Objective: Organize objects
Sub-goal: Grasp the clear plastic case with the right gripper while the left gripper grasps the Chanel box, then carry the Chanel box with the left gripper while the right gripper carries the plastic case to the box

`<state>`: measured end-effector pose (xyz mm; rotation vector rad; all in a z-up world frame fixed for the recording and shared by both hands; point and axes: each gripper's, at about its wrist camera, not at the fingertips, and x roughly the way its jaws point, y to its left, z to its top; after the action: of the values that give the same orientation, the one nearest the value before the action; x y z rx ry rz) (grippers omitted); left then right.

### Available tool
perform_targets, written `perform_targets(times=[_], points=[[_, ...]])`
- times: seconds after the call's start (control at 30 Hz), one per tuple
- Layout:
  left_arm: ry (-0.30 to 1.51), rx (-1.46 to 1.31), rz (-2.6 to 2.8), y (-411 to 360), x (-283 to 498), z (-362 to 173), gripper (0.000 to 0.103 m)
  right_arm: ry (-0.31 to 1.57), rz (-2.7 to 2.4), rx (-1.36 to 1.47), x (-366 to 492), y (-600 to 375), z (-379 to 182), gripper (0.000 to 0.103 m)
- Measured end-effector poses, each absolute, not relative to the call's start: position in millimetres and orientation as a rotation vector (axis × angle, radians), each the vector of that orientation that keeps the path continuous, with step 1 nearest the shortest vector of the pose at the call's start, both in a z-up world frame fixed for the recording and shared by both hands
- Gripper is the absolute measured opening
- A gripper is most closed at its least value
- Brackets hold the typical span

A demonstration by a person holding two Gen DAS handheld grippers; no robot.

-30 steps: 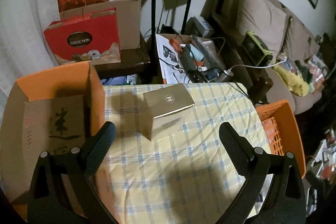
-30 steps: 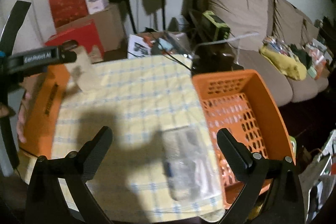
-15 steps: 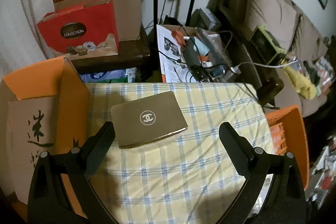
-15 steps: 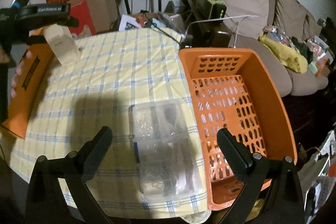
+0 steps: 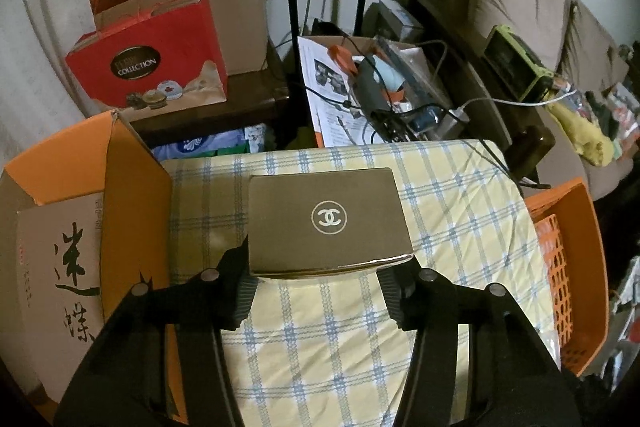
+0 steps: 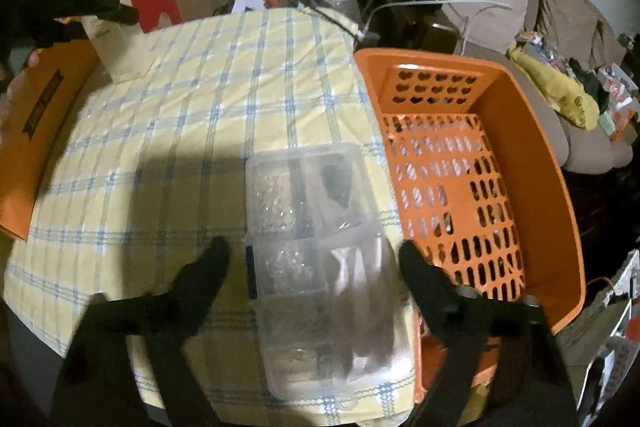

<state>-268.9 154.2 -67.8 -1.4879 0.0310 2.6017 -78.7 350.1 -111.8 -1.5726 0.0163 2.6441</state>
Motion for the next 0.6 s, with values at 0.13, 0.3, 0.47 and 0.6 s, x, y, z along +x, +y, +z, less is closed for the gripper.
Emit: perform_targets(times=[0.13,0.3,0.47,0.6], points=[[0.024,-1.484,2.583,153,-266,-67,0.048,0.006,2.643,-1.567,-77,351,-112,0.073],[0.015,-1.440,2.576,147,-254,-54,0.047,0.018,2.664,-1.551,-75,350,-105,0.072],[-0.006,-1.369,2.568,134,-234,-26,0.047,0.042,2.730,-1.511,-73,342,-82,0.072],[-0.035,-1.306,2.567,117,-217,0,0.046,0.043,2.783,-1.488,-77,330,-64,0.072]])
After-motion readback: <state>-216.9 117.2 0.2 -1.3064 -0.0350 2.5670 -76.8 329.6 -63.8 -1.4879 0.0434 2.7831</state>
